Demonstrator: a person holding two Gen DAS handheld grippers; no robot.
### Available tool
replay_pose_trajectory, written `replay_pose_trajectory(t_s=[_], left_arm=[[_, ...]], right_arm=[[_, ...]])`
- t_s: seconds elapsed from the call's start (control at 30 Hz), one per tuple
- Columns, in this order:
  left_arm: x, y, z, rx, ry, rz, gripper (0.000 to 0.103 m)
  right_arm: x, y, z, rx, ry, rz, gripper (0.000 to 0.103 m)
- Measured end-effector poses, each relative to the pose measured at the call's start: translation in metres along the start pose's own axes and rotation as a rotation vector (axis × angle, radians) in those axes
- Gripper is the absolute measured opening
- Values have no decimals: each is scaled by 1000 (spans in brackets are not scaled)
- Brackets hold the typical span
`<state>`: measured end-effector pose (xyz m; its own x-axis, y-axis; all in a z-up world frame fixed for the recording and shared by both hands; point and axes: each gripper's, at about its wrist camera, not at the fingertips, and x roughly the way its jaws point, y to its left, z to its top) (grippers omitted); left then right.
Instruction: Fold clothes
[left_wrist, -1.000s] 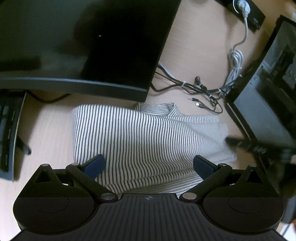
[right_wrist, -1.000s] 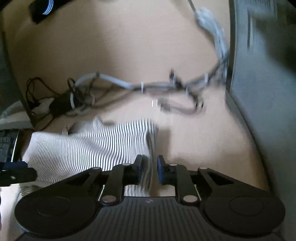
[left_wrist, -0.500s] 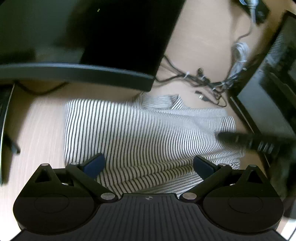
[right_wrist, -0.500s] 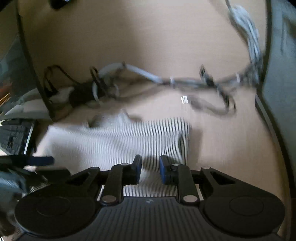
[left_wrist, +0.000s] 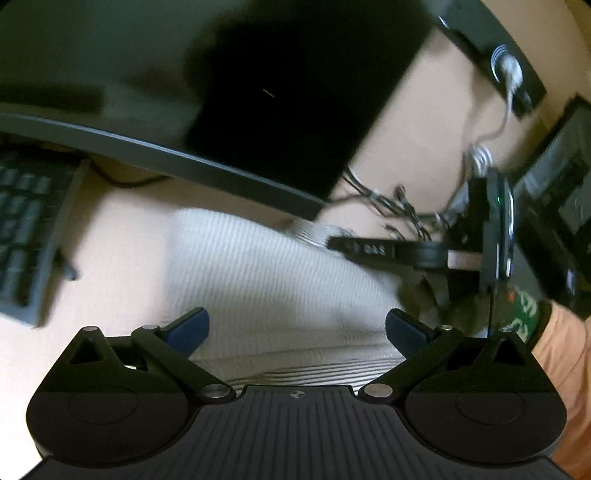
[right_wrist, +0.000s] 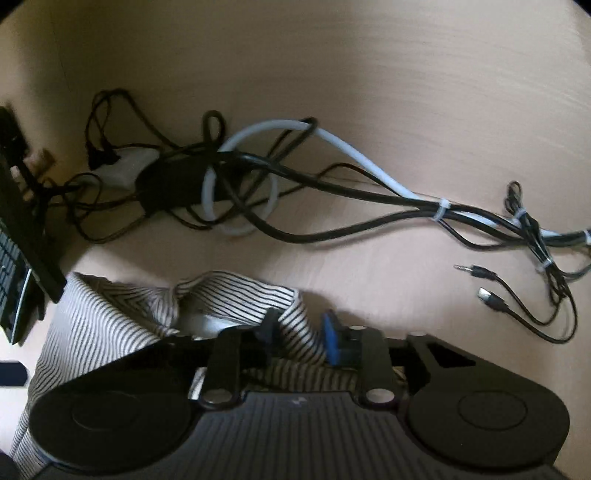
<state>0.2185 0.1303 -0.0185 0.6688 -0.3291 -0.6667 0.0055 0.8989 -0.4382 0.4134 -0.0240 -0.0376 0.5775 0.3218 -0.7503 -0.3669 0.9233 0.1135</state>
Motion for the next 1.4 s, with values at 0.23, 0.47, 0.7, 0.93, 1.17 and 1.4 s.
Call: replay_pose_trajectory(t_s=[0.23, 0.47, 0.7, 0.93, 1.17, 1.4], left_arm=[[-37, 35, 0, -107, -33, 30, 103], [-64, 45, 9, -159, -91, -83, 103], [-65, 4, 16, -35, -106, -131, 103], [-49, -24, 2, 183, -23, -59, 63], [-34, -5, -20, 244, 80, 21, 68], [-47, 24, -25, 155, 81, 81, 80]], right_arm=[[-93, 10, -15, 29, -136, 109, 6], [-165, 33, -102, 93, -97, 185, 6], [-160, 66, -160, 57, -23, 129, 6], [-181, 59, -165, 53, -63, 90, 6], [-238, 42, -138, 104, -242, 78, 10], [-179, 44, -160, -56, -37, -166, 21]])
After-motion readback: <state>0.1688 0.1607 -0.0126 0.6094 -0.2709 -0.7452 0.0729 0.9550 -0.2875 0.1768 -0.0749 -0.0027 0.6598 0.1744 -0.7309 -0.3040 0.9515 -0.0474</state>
